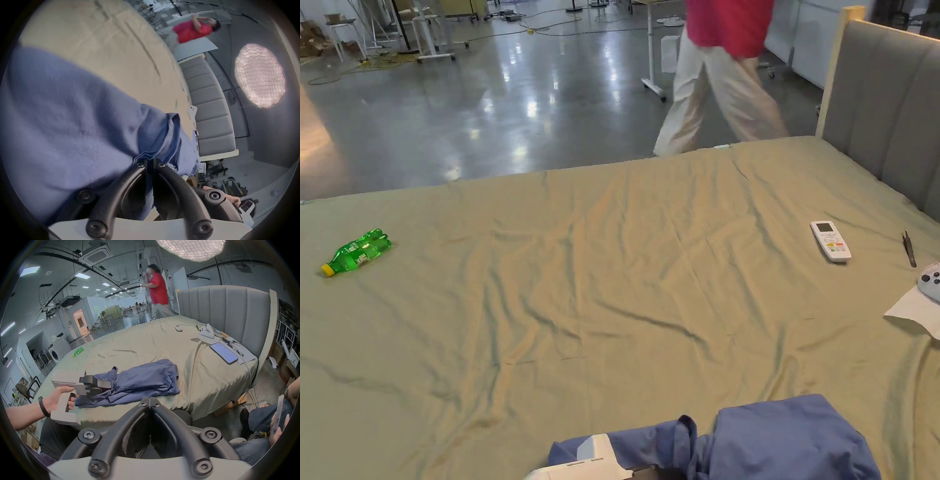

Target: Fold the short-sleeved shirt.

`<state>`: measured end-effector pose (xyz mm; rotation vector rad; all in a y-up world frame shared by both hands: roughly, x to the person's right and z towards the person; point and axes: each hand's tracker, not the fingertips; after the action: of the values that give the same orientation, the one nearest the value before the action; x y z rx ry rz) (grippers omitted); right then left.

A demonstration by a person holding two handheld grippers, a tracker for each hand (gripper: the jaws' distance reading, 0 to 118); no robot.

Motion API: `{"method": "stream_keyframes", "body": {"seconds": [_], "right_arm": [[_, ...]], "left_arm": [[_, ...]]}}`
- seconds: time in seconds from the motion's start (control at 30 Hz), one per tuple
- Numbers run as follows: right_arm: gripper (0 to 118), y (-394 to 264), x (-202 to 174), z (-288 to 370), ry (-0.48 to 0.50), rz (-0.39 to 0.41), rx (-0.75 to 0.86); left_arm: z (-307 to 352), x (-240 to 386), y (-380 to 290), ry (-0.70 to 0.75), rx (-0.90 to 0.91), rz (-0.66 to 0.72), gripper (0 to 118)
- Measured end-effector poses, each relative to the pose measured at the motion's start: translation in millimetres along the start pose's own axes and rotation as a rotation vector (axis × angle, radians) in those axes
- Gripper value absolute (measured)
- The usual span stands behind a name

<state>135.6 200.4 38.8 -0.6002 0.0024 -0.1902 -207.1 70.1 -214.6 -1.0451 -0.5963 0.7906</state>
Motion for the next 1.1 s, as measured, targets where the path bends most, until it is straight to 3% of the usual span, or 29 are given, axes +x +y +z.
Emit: {"method": "stream_keyframes", "body": {"seconds": [0.03,0.07,0.1,0.13,0.17,0.2,0.4,0.53,0.6,0.63,0.67,0.73,0.8,0.87,1.0,1.1], "right_arm": [[0,0.1,0.7,-0.8,0.004,-0.008,0.0],[0,0.5,0.8,-1.9,0.008,-0.014,-0.002],[0,0.7,0.7,-3.3,0.012,-0.018,-0.001],[0,1.1,0.4,-5.1,0.015,-0.023,-0.001],[0,1.6,-0.1,-7.5,0.022,-0.03,-0.003],[0,3.0,-1.7,-9.4,0.03,-0.035,-0.005],[0,5.0,-10.7,-15.2,0.066,-0.03,-0.009],[0,8.0,-18.2,-9.0,0.06,0.0,-0.007],[0,7.2,-17.5,-5.3,0.05,0.006,-0.004],[0,7.6,-16.6,-4.1,0.046,0.004,-0.006],[0,7.8,-15.8,-3.1,0.041,0.004,-0.009],[0,8.0,-15.5,-0.5,0.023,0.01,-0.011],[0,9.3,-14.7,2.0,0.009,0.009,-0.013],[0,9.7,-13.5,3.2,0.008,0.001,-0.011],[0,11.2,-14.6,-4.4,0.043,-0.041,-0.01],[0,12.4,-22.3,-11.6,0.054,-0.025,-0.019]], "left_arm": [[12.1,-4.4,1.5,0.016,0.037,-0.062,16],[27.7,-3.6,3.5,0.009,0.073,-0.116,33],[47.0,-6.4,5.7,0.004,0.105,-0.146,57],[64.3,-11.3,7.9,-0.004,0.129,-0.149,90],[85.5,-11.6,7.7,-0.018,0.154,-0.124,106],[102.9,-19.8,9.7,-0.025,0.18,-0.093,112],[142.2,-89.8,11.7,0.022,0.256,0.201,111],[112.1,-98.6,-0.2,-0.118,0.227,0.263,96],[94.4,-105.2,8.4,-0.135,0.206,0.274,68],[85.7,-101.3,9.7,-0.117,0.19,0.28,23],[79.3,-98.3,9.5,-0.065,0.159,0.256,10],[71.6,-98.5,12.7,0.012,0.158,0.197,10],[86.9,-111.9,17.2,-0.123,0.192,0.29,9],[111.2,-114.4,16.3,-0.158,0.273,0.338,9],[183.9,-127.8,20.7,-0.054,0.334,0.263,9],[258.3,-126.7,20.2,0.048,0.367,0.196,9]]}}
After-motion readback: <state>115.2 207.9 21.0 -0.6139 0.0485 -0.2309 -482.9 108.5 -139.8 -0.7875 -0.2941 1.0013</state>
